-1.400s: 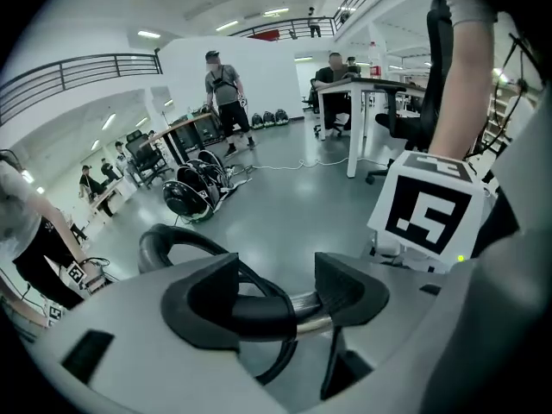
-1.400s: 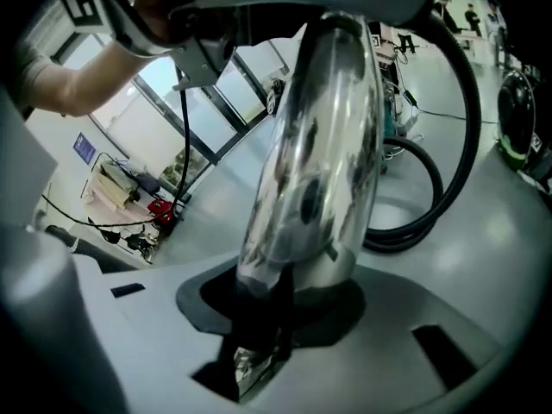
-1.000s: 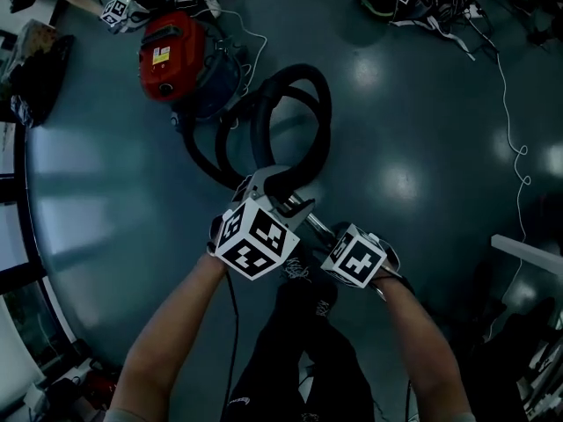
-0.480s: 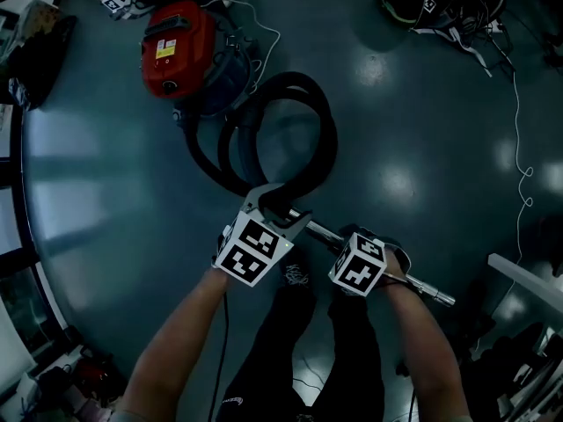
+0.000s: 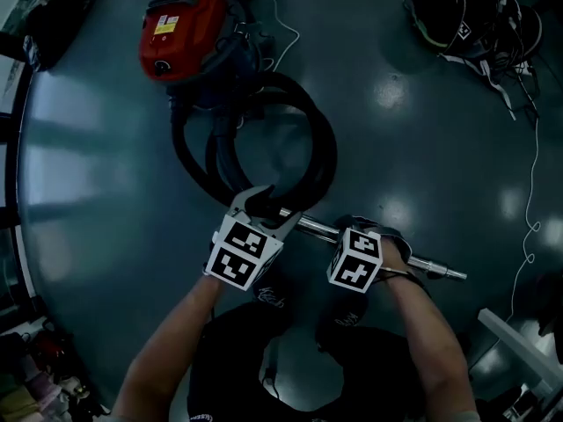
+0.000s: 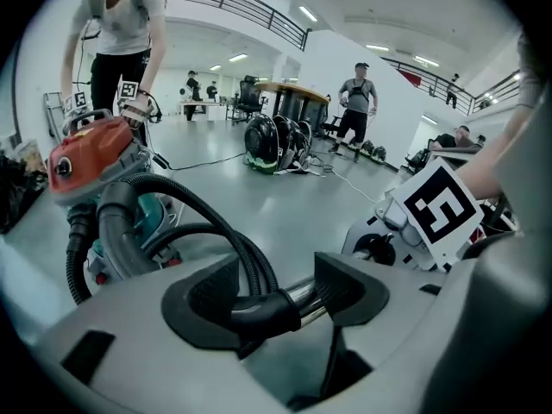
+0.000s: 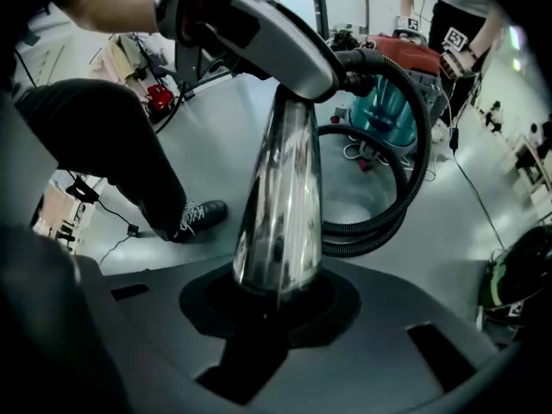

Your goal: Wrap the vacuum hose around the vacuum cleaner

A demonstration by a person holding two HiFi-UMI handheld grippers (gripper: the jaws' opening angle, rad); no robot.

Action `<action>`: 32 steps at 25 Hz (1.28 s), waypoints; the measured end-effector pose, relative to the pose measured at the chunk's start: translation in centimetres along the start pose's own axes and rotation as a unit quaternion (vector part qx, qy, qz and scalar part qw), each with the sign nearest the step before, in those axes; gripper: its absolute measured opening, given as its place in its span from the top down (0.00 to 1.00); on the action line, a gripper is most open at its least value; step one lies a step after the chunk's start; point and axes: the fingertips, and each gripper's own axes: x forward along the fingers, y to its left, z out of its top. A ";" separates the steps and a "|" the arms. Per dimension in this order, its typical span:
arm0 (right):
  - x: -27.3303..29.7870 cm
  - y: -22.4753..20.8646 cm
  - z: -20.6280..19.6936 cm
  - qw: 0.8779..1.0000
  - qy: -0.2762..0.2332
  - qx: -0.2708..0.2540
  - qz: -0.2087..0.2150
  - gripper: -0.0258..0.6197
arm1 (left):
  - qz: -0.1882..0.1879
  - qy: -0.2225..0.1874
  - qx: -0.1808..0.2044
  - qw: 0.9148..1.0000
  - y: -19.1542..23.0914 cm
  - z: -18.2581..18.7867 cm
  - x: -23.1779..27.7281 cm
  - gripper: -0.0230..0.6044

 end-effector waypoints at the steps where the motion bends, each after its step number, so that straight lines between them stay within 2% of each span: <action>1: 1.2 -0.9 -0.2 1.000 -0.001 -0.014 -0.004 0.81 | 0.009 -0.001 -0.003 1.000 0.7 -0.5 1.0 0.51; 5: 5.7 -4.5 -0.7 0.997 0.003 -0.074 -0.034 0.81 | 0.013 0.015 -0.026 0.999 3.2 -3.1 4.4 0.52; 9: 10.1 -7.0 -1.2 0.990 0.011 -0.126 -0.056 0.81 | 0.010 0.021 -0.018 1.000 5.2 -6.0 7.0 0.52; 12: 12.5 -8.8 -1.4 0.987 0.008 -0.144 -0.067 0.81 | 0.027 0.016 -0.021 0.999 6.6 -7.4 8.7 0.52; 16: 15.1 -10.4 -0.6 0.988 -0.020 -0.141 -0.054 0.81 | 0.052 -0.002 -0.002 0.999 8.3 -8.0 10.3 0.52; 21: 19.1 -11.1 0.7 0.986 -0.049 -0.156 -0.032 0.81 | 0.080 0.014 -0.008 0.997 10.6 -10.4 11.7 0.52; 25: 21.1 -11.9 0.3 0.981 -0.046 -0.188 -0.020 0.81 | 0.096 0.018 -0.032 0.995 11.3 -11.9 13.1 0.52; 30: 23.3 -12.5 -0.9 0.972 -0.026 -0.232 -0.015 0.81 | 0.107 0.028 -0.094 0.989 11.5 -14.3 15.0 0.52; 32: 23.9 -12.6 -1.3 0.971 -0.021 -0.239 -0.004 0.81 | 0.111 0.017 -0.109 0.988 11.4 -15.0 15.6 0.52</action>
